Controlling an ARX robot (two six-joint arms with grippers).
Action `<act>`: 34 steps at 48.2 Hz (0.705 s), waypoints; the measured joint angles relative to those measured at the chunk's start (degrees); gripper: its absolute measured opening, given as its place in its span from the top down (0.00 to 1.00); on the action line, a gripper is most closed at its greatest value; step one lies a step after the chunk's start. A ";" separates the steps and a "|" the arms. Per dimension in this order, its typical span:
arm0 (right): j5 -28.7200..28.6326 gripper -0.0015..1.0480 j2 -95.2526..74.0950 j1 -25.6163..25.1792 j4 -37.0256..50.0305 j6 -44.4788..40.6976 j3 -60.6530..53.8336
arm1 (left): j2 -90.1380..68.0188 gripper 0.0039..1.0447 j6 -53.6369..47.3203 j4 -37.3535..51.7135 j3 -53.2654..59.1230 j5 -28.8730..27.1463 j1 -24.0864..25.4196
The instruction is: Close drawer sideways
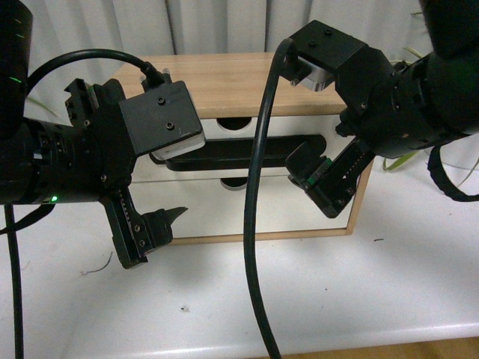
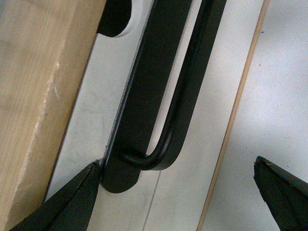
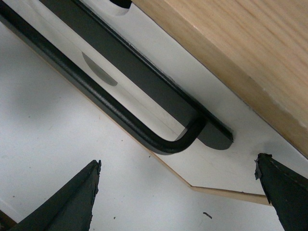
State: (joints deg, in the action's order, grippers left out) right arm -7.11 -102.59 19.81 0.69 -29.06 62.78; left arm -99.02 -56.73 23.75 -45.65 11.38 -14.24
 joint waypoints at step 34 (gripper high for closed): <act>10.67 0.06 50.93 0.98 9.66 12.79 -41.75 | 56.46 0.06 28.94 -0.63 36.54 -2.51 4.00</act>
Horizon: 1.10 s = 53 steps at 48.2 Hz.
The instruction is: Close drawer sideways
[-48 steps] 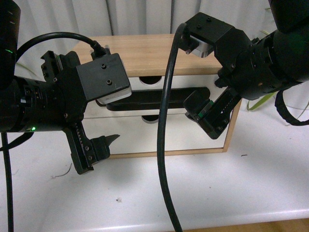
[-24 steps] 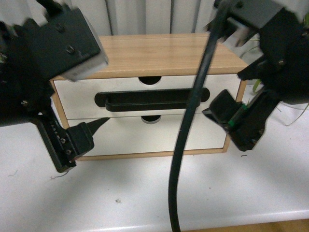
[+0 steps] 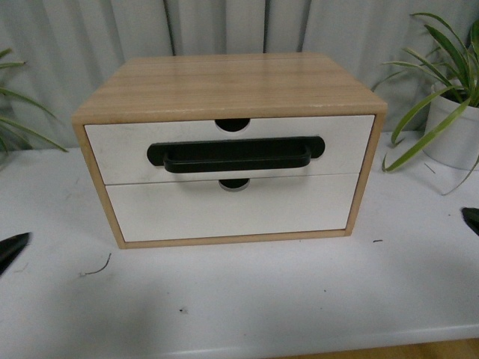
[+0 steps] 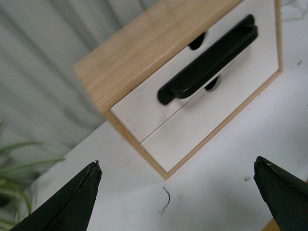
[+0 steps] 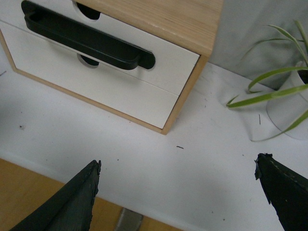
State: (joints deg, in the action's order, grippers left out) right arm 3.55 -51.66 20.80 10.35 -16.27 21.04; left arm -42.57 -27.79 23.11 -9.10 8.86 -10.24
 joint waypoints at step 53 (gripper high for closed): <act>1.29 0.98 38.05 -15.06 3.02 15.65 -20.37 | 42.05 0.99 27.56 -23.41 8.41 -8.90 10.27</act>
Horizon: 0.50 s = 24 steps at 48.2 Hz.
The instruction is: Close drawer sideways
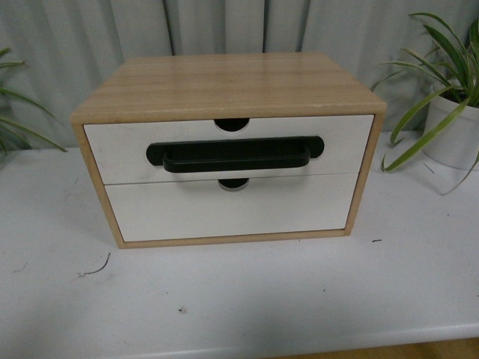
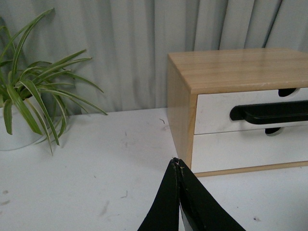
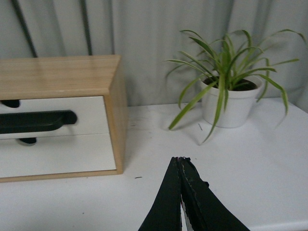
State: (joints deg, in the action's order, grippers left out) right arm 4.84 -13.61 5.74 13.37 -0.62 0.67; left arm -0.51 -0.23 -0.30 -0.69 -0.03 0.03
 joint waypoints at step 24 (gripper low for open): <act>-4.81 0.98 13.35 -5.75 -13.42 0.02 0.07 | 0.00 0.99 0.00 0.11 0.00 0.02 0.00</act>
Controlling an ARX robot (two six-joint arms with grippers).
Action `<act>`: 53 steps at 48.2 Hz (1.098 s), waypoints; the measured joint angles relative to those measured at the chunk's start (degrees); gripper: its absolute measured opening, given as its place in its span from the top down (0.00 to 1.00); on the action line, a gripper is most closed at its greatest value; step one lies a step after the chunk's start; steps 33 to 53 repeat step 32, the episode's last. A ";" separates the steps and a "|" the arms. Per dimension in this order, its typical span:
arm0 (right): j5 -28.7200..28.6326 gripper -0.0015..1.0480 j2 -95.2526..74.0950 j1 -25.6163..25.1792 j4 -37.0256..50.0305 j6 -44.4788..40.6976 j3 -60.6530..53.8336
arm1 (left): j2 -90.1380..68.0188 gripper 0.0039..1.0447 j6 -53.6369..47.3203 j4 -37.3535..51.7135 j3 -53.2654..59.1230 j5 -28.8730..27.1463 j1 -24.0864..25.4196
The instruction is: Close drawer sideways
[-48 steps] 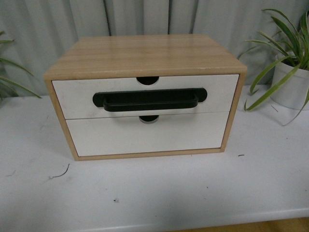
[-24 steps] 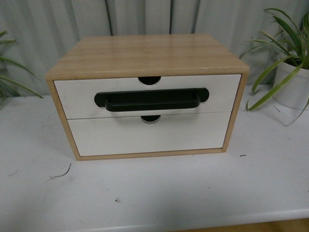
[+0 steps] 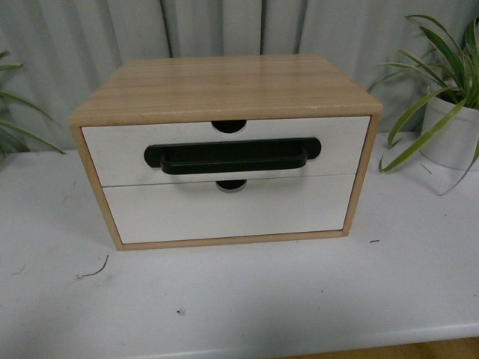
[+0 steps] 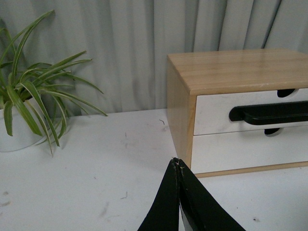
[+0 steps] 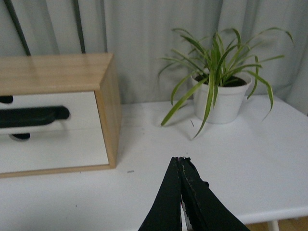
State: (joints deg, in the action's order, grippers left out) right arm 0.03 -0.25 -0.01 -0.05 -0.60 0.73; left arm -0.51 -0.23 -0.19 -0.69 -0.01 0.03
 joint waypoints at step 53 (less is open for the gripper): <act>-0.04 0.06 0.04 0.00 -0.17 0.04 -0.02 | 0.00 0.06 0.07 0.00 0.00 -0.02 0.00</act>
